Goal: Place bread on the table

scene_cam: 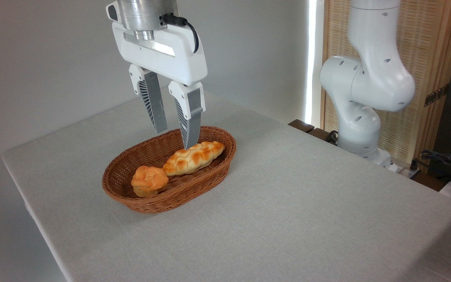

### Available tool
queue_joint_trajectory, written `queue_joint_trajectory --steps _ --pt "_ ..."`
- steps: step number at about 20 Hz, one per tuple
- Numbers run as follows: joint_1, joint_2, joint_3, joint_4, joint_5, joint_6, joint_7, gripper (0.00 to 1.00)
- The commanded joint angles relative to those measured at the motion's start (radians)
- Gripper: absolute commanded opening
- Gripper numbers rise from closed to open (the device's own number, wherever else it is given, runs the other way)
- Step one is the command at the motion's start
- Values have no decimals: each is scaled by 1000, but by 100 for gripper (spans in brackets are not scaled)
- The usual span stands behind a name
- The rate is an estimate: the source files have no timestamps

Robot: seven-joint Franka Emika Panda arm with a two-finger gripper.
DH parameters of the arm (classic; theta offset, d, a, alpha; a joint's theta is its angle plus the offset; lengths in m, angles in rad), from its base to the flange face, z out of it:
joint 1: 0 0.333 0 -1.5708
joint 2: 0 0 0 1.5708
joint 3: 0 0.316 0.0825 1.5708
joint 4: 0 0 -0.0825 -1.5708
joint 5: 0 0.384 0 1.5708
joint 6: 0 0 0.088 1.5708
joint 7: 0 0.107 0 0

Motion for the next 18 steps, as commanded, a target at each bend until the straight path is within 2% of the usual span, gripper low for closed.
queue_joint_trajectory --steps 1,9,15,18 --pt "2 2 14 23 10 -38 10 100" --pt "0 5 29 17 7 -38 4 100" --pt "-6 -4 17 6 -1 -35 8 100" --pt "-46 -7 15 -23 -3 -21 8 100"
